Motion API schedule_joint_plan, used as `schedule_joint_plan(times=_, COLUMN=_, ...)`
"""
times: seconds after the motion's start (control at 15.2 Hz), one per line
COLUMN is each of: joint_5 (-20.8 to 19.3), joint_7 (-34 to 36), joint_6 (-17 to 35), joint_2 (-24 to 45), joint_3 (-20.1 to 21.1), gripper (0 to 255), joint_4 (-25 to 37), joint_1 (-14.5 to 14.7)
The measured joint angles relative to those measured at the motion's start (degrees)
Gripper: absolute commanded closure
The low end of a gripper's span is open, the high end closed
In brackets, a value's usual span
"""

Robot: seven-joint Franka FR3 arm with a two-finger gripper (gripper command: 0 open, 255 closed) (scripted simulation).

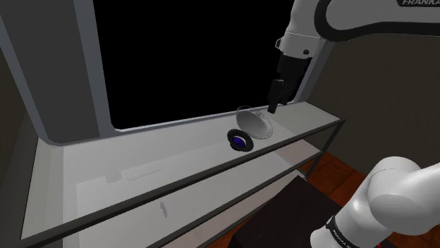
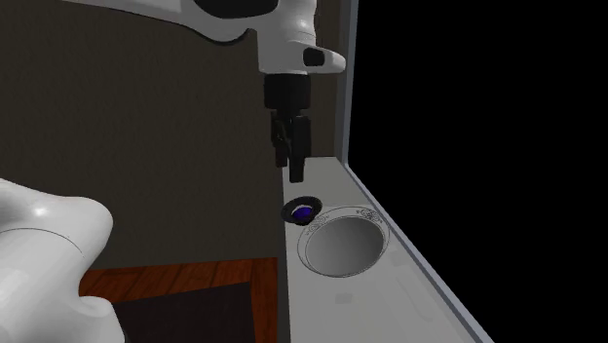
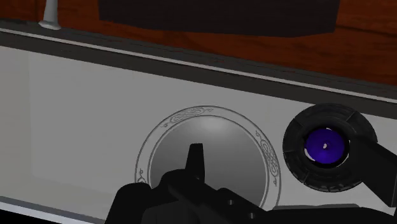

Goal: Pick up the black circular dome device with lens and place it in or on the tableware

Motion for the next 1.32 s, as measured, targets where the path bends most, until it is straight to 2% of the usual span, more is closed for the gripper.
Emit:
schedule_joint_plan(times=0.33, joint_5=-2.18, joint_7=4.40, joint_6=4.53, joint_2=9.60, joint_3=5.75, gripper=0, joint_4=4.05, joint_1=0.88)
schedule_joint_plan(times=0.73, joint_5=-7.46, joint_7=11.24, joint_6=7.86, joint_2=22.70, joint_3=12.34, gripper=0, joint_4=11.22, joint_1=1.89)
schedule_joint_plan(times=1.32, joint_5=-8.97, joint_7=12.34, joint_6=13.93, joint_2=24.79, joint_3=12.66, gripper=0, joint_4=6.76, joint_1=1.72)
